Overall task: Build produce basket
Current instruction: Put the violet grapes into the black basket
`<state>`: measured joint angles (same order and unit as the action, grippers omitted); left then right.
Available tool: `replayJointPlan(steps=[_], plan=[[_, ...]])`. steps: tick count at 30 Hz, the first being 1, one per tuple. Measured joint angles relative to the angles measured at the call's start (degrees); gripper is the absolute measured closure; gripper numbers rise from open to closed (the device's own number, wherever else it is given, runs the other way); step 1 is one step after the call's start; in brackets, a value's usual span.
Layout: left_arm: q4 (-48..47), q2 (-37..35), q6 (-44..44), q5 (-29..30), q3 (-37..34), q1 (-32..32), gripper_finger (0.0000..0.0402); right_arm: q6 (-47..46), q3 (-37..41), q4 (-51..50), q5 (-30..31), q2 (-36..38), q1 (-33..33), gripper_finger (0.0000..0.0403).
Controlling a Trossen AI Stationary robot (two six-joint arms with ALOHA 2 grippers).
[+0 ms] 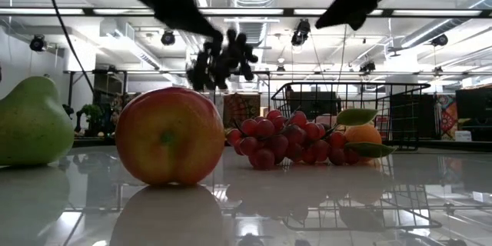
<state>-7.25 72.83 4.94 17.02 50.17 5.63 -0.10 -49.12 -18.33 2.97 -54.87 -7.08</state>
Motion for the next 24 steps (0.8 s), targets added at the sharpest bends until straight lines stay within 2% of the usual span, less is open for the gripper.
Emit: replayJointPlan(steps=[4, 10, 16, 19, 24], plan=[[3.9, -1.6, 1.0, -0.1, -0.1, 0.0, 0.038, 0.9, 0.1, 3.0, -1.8, -2.1, 0.5, 0.0321], [7.5, -1.7, 2.0, -0.2, -0.2, 0.0, 0.038, 4.2, 0.1, 10.8, -2.0, -6.6, 1.3, 0.0209], [10.1, -1.5, 2.0, -0.2, -0.8, 0.0, 0.038, 7.2, 0.1, 19.3, -5.0, -11.2, 1.2, 0.0111], [10.0, -1.5, 2.0, -0.2, -0.9, 0.0, 0.038, 8.5, -0.3, 22.0, -5.2, -13.3, 1.2, 0.0085], [10.4, -1.5, 2.1, -0.2, -0.9, 0.0, 0.038, 11.0, -2.3, 23.1, -6.5, -16.8, 1.2, 0.0085]])
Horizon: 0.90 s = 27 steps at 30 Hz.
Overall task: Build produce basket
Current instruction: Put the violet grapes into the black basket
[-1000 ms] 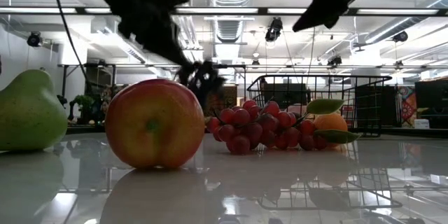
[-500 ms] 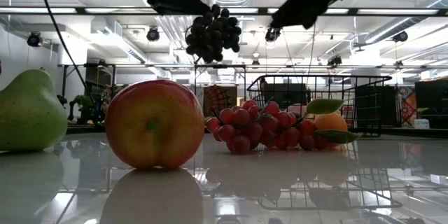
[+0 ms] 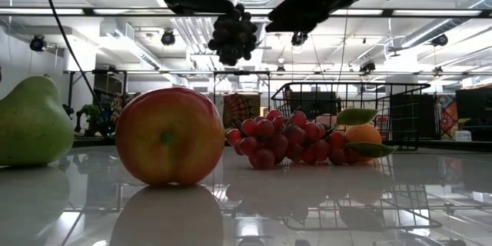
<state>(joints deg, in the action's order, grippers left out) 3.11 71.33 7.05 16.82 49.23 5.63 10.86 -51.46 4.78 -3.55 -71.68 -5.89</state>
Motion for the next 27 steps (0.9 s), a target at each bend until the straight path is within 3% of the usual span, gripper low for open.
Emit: replayJointPlan(steps=[13, 27], plan=[[-0.1, 0.0, 2.9, -1.0, 0.0, 0.1, 0.038, 4.7, -6.2, -0.5, -2.6, -7.1, -0.2, 0.0168], [-0.1, 0.0, 4.4, -3.3, -0.1, 0.2, 0.038, 8.7, -10.2, -6.2, -3.1, -9.0, -0.1, 0.0277]])
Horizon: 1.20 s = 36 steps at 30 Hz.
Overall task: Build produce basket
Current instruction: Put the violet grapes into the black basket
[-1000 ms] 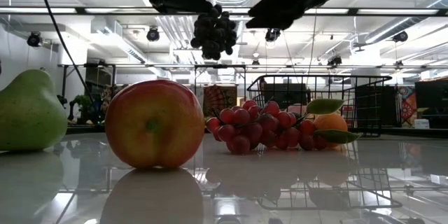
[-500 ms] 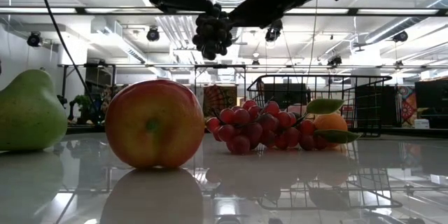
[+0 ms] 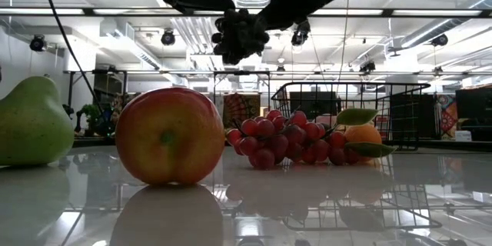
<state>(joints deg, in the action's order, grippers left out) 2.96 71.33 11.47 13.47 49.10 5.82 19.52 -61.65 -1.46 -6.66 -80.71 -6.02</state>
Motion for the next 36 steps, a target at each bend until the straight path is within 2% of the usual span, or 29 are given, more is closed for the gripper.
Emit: replayJointPlan(steps=[5, 8, 12, 18, 25, 30, 36], plan=[[0.0, 0.0, -0.1, 0.0, 0.0, 0.0, 0.038, -0.9, 0.0, -0.4, 0.1, 0.4, 0.0, 0.0316], [-0.5, 0.0, -0.4, 0.0, 0.0, 0.0, 0.038, -2.9, 0.0, -1.3, 0.2, 1.5, -0.2, 0.0321], [-1.0, 0.0, -0.4, 0.0, -0.2, 0.0, 0.038, -5.0, 0.0, -3.7, -0.2, 3.4, -0.3, 0.0297], [-0.2, 0.0, -0.5, 0.0, -0.3, 0.0, 0.038, -8.2, 0.0, -3.2, -10.3, 3.9, -0.2, 0.0225], [1.6, 0.0, -0.5, 0.0, -0.3, 0.0, 0.038, -9.2, 0.0, 1.4, -10.3, 1.4, -0.2, 0.0165], [2.9, 0.0, -0.5, 0.2, -0.5, 0.0, 0.038, -8.5, 0.0, 3.0, -10.3, 0.0, -0.2, 0.0159], [5.8, 0.7, -0.6, 0.3, -0.9, 0.0, 0.038, -8.4, 0.0, 4.7, -10.3, -0.8, -0.2, 0.0188]])
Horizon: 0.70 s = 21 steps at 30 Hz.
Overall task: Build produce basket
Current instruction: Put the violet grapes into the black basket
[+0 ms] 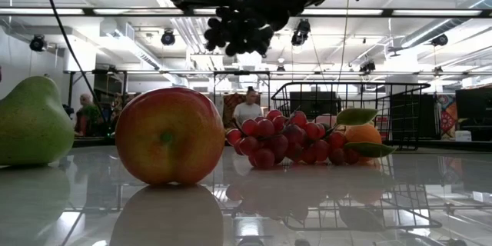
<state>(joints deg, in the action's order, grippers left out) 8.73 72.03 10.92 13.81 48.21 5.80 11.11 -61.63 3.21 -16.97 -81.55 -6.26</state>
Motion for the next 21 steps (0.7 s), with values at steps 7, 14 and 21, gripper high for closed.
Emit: replayJointPlan(steps=[7, 14, 21], plan=[[1.8, 1.1, 0.4, 0.2, -0.2, -0.1, 0.038, 0.0, 0.0, 0.0, -0.2, 0.0, 0.0, 0.024], [2.7, 1.2, 0.3, 0.6, -0.8, -0.1, 0.038, 0.4, 0.0, -0.1, -0.2, -0.1, 0.0, 0.0302], [3.9, 1.2, 0.4, 0.4, -1.0, -0.1, 0.038, 0.5, 0.0, -0.1, 0.0, -0.1, 0.0, 0.0352]])
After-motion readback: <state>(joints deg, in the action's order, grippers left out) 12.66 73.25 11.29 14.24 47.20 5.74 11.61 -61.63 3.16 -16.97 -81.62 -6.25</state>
